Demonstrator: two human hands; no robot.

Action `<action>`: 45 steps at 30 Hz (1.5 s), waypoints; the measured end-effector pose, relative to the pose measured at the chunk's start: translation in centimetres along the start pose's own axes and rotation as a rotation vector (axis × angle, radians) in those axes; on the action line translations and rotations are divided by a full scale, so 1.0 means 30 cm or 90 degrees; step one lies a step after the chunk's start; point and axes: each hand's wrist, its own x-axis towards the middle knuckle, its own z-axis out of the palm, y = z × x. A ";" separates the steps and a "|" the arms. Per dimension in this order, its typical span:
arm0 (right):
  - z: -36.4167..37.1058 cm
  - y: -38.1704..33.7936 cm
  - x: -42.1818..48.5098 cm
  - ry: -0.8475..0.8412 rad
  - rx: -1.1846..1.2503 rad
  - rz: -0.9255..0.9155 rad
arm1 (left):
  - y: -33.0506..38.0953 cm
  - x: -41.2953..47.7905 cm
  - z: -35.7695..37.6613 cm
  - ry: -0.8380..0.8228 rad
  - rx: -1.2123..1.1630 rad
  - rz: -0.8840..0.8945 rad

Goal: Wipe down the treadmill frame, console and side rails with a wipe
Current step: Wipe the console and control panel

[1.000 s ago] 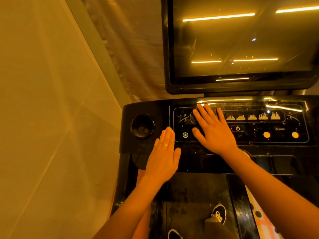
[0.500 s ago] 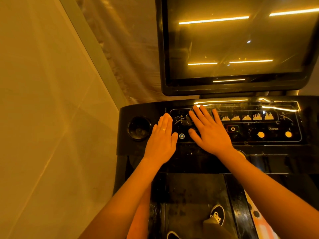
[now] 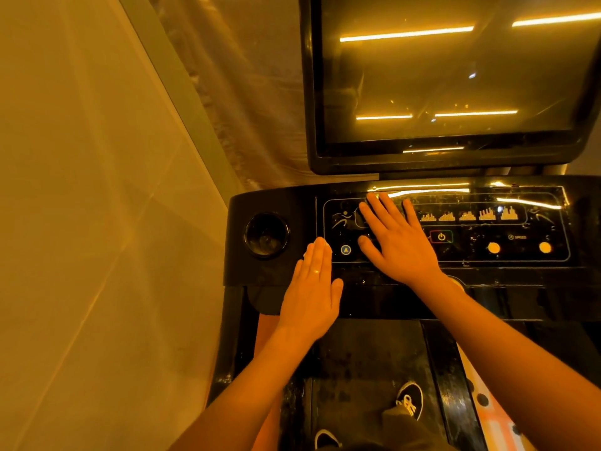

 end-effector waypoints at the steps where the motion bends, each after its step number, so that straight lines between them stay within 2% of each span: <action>1: -0.001 0.001 0.000 0.000 -0.002 0.001 | 0.001 0.026 -0.005 0.001 0.009 -0.001; 5: -0.005 -0.003 0.002 -0.003 -0.001 0.001 | 0.013 0.118 -0.049 0.006 0.023 0.002; 11: -0.004 0.000 0.000 0.005 0.001 -0.002 | 0.015 -0.099 0.035 -0.013 -0.017 -0.011; 14: -0.003 -0.001 0.000 0.009 0.007 -0.002 | 0.019 -0.110 0.046 -0.027 0.001 -0.015; 26: 0.000 0.002 0.000 0.010 0.006 -0.002 | 0.036 0.411 -0.166 0.023 0.004 0.002; 32: 0.007 0.003 -0.002 0.019 0.002 -0.004 | 0.017 0.196 -0.088 0.027 -0.016 0.024; 39: 0.003 0.002 -0.001 0.015 0.008 -0.006 | 0.024 0.233 -0.099 -0.003 -0.025 0.008; 45: 0.004 0.005 -0.001 0.012 0.007 -0.006 | 0.035 -0.041 0.023 0.012 -0.096 -0.002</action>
